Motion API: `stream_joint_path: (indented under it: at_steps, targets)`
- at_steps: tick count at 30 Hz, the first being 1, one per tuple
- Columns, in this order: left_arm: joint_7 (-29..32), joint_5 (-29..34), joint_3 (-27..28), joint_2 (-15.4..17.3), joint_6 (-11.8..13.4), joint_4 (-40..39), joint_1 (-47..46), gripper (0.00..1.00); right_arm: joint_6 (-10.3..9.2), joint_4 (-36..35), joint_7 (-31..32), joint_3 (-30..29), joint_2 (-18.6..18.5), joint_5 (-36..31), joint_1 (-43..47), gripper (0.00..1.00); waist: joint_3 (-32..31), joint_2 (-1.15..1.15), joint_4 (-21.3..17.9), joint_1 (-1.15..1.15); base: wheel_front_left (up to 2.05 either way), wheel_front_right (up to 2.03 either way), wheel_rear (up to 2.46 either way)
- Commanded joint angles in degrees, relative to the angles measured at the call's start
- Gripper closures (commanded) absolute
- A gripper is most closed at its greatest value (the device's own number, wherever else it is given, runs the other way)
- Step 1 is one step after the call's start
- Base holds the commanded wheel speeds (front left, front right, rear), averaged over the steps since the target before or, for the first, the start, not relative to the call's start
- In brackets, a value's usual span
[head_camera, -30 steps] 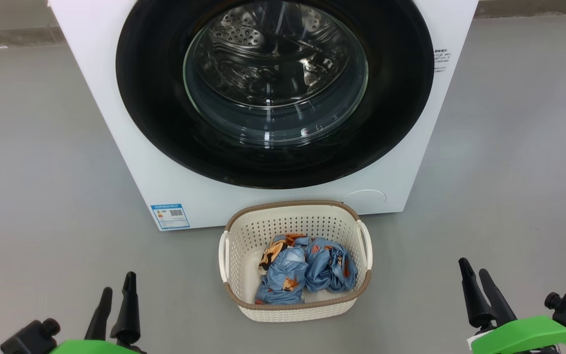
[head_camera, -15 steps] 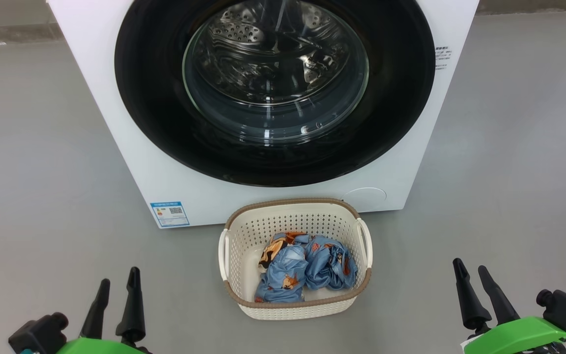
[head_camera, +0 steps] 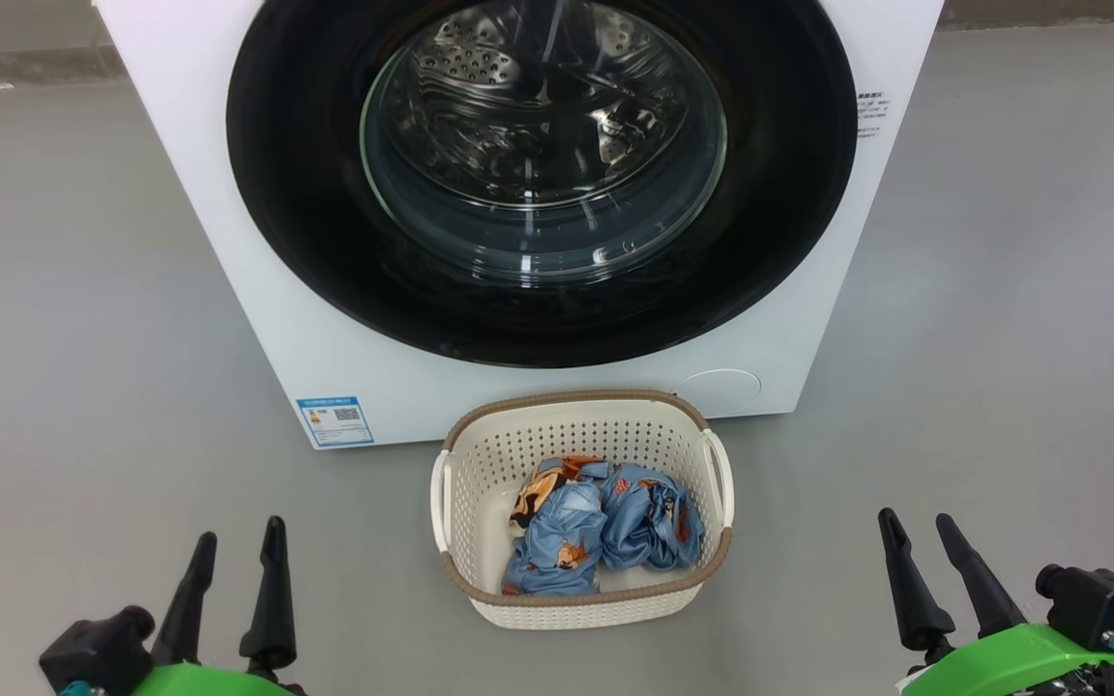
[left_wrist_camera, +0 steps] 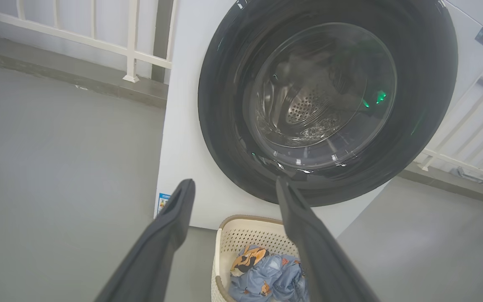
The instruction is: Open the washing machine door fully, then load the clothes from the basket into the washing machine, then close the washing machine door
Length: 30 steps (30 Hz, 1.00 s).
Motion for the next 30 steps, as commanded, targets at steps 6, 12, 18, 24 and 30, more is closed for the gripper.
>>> stream_joint_path:
  at_steps: [6,12,18,24,30]
  targets:
    - [-1.7,5.31,1.48,1.01,-0.14,-2.11,-1.58,0.0,0.06,-1.45,-2.04,1.56,-0.74,-4.78,-2.63,0.0,-0.26,0.0,-0.07,0.0,0.0,0.0,0.0]
    - [-2.71,8.93,1.28,1.17,-0.14,-2.14,-1.56,0.0,0.06,-1.65,-3.05,1.68,-0.78,-8.16,-2.54,0.0,-0.14,0.0,-0.25,0.0,0.0,0.0,0.0]
    - [-3.72,12.2,1.18,1.41,-0.15,-1.42,-1.68,0.0,0.07,-1.78,-4.05,1.62,-0.74,-11.59,-2.41,0.0,0.0,0.0,-0.52,0.0,0.0,0.0,0.0]
    - [-3.89,12.36,1.48,1.54,-0.15,-0.65,-1.84,0.0,0.07,-1.92,-4.22,0.61,-0.32,-12.25,-1.95,0.0,0.03,0.0,-0.68,0.0,0.0,0.0,0.0]
    - [-3.89,11.97,2.0,1.47,-0.15,0.17,-2.03,0.0,0.07,-2.18,-4.22,-0.67,0.1,-12.4,-1.53,0.0,0.2,0.0,-0.74,0.0,0.0,0.0,0.0]
